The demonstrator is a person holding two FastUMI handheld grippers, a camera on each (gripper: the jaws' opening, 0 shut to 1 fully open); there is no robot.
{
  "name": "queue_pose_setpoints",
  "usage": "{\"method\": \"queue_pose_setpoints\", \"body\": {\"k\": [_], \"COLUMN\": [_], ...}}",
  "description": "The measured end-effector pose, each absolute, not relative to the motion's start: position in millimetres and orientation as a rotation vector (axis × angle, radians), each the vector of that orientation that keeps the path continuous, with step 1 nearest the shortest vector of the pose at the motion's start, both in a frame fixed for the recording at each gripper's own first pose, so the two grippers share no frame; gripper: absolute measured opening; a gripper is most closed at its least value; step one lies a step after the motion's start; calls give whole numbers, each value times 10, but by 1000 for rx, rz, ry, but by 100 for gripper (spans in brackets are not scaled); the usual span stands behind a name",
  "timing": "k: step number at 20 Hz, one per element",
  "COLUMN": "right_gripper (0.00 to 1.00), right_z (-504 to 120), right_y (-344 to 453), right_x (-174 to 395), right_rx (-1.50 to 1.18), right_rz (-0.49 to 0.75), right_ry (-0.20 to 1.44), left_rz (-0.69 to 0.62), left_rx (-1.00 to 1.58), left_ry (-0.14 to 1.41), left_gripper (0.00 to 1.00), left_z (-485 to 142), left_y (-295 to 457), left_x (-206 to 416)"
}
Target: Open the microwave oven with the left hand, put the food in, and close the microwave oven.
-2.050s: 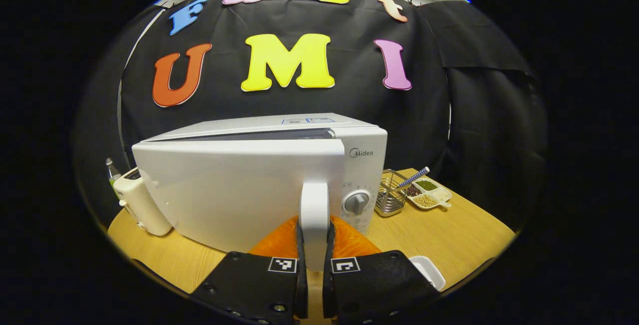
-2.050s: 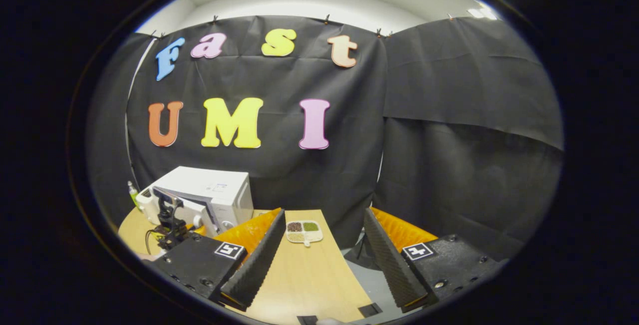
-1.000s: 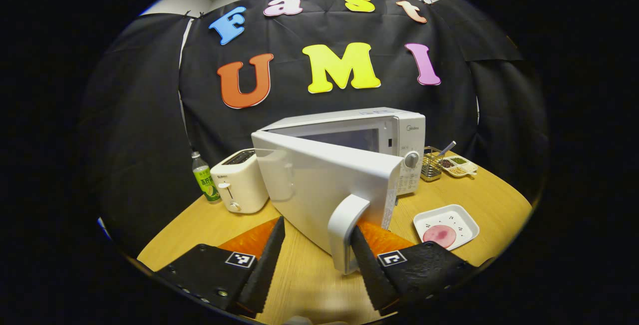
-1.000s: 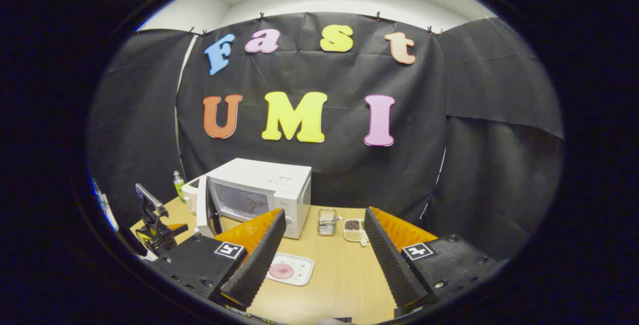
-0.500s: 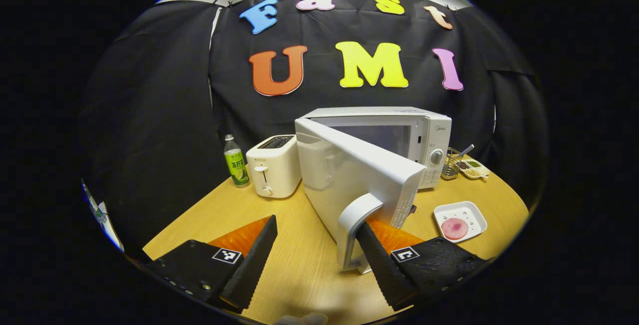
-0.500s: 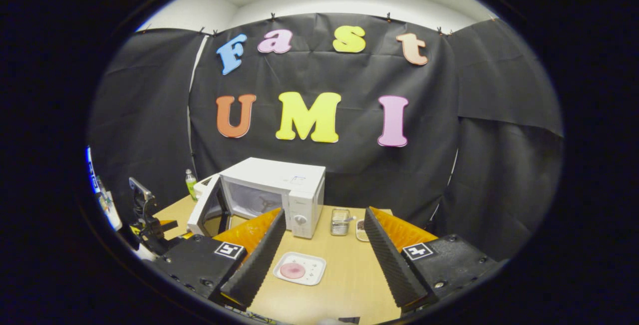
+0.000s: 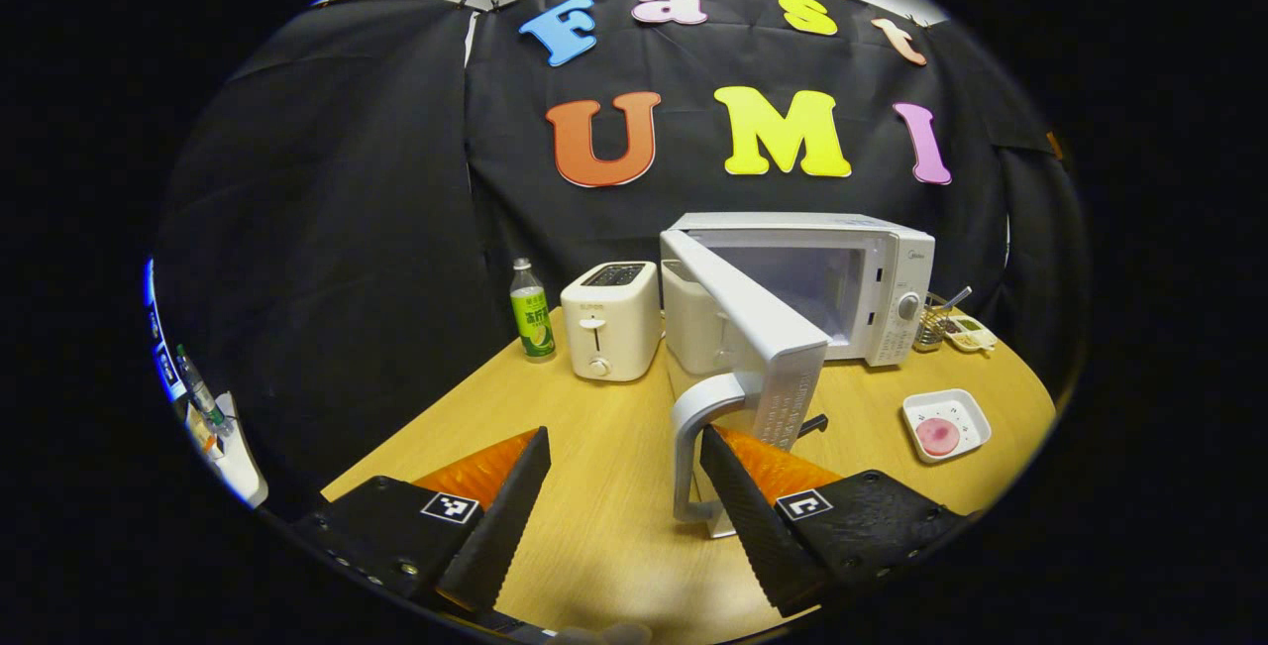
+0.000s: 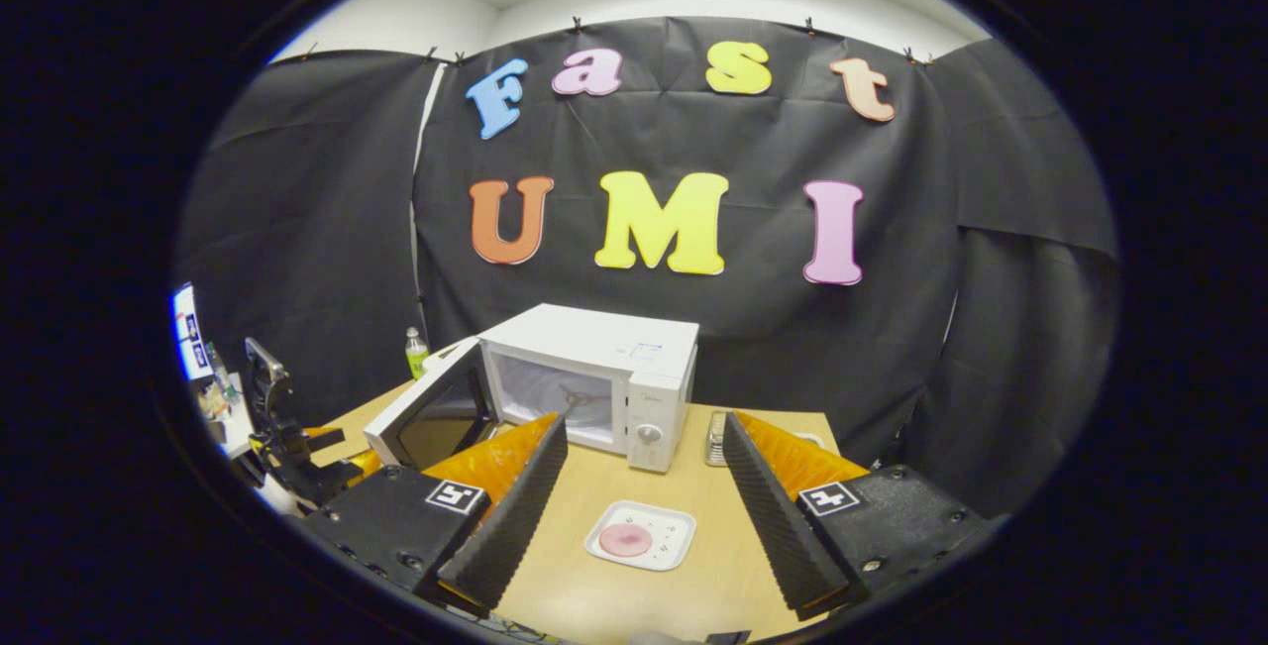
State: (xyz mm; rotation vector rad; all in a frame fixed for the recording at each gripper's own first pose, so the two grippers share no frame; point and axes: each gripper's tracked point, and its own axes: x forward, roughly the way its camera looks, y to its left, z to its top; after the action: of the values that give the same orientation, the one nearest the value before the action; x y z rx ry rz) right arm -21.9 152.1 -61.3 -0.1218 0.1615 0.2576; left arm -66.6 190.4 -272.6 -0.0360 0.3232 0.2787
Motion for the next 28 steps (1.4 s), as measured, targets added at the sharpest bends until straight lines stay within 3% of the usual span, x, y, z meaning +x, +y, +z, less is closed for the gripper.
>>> {"method": "queue_pose_setpoints", "body": {"k": [6, 10, 13, 14, 17, 18, 19, 25, 26, 27, 28], "right_gripper": [100, 100, 100, 95, 100, 91, 96, 89, 86, 75, 72], "right_z": [-732, -956, -1297, -1481, -2097, -2284, -2486, -3580, -3702, -3780, -3837], "right_y": [1522, 1349, 1188, 1117, 914, 838, 780, 796, 833, 867, 883], "right_x": [-156, -66, 64, 121, 320, 401, 458, 795, 819, 866, 922], "right_rx": [-95, -63, -16, -11, 8, 14, 12, 102, 133, 141, 134], "right_rz": [269, 251, 236, 232, 228, 214, 209, 249, 257, 268, 271], "right_ry": [192, 243, 310, 348, 472, 506, 544, 794, 840, 868, 880], "left_rz": [424, 456, 454, 455, 454, 443, 435, 373, 362, 348, 338], "left_rx": [-60, -31, -34, -28, -56, -55, -42, -14, -9, -5, 2], "left_ry": [329, 335, 348, 355, 369, 367, 370, 342, 347, 348, 345], "left_gripper": [94, 94, 93, 93, 93, 93, 93, 93, 93, 93, 94], "left_z": [-2714, -2725, -2767, -2771, -2719, -2672, -2641, -2286, -2268, -2234, -2202], "left_y": [2512, 2560, 2417, 2363, 2132, 2027, 1945, 1507, 1461, 1419, 1407], "left_x": [-873, -951, -1007, -1036, -1094, -1086, -1062, -872, -835, -777, -726]}}
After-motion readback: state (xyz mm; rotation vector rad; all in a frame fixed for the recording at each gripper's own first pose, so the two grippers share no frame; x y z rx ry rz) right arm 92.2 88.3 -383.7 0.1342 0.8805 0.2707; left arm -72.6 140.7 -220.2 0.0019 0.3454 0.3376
